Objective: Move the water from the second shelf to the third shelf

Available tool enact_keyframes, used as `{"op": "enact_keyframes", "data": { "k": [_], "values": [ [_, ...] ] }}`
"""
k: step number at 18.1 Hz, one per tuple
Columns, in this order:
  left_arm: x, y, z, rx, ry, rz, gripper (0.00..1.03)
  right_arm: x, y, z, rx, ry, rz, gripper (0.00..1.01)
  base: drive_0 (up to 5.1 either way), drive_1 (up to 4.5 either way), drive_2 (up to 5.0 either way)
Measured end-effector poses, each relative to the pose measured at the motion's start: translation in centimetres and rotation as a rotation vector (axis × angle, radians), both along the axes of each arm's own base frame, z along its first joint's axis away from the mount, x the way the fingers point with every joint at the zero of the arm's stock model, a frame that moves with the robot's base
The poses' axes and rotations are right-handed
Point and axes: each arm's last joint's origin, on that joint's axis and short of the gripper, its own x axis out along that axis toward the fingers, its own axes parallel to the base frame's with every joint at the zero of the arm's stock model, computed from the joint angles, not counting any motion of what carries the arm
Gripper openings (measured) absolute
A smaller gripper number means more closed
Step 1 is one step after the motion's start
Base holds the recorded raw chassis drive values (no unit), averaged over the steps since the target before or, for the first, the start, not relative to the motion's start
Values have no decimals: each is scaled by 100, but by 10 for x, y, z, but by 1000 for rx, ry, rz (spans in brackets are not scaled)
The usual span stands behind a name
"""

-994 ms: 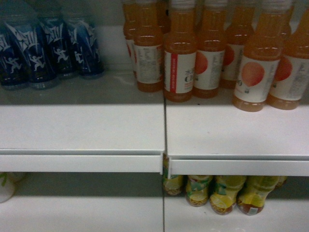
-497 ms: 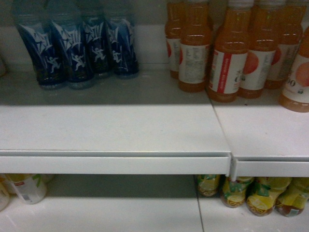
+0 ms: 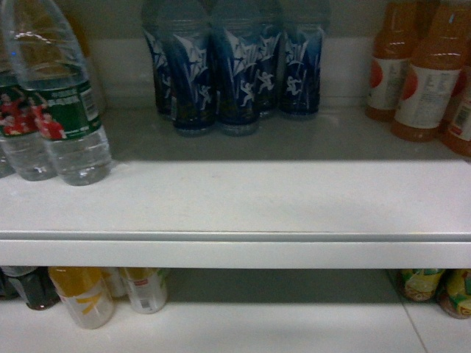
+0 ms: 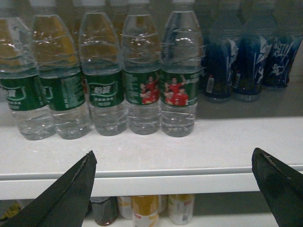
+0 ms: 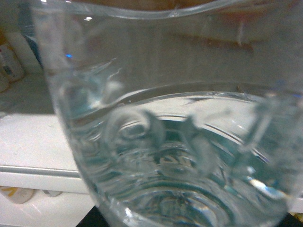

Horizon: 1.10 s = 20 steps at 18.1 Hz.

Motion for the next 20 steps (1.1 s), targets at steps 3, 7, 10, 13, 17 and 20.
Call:
{"op": "enact_keyframes", "data": {
  "k": [3,7,10,13,17,20],
  "values": [
    [0,0,0,0,0,0,98,0,0,0,0,-1,0,41,-504,242,242],
    [0,0,0,0,0,0,98,0,0,0,1,-3,0,41,-496,249,249],
    [0,0,0,0,1,0,98,0,0,0,0,-2,0,41,-497,248,248],
    [0,0,0,0,-2,0,98,0,0,0,0,0,0,41,-497,248,248],
    [0,0,0,0,-3,0,98,0,0,0,0,1,0,41,-497,248,248],
    [0,0,0,0,-3,0,98,0,0,0,0,-3,0,41,-497,248,248]
  ]
}}
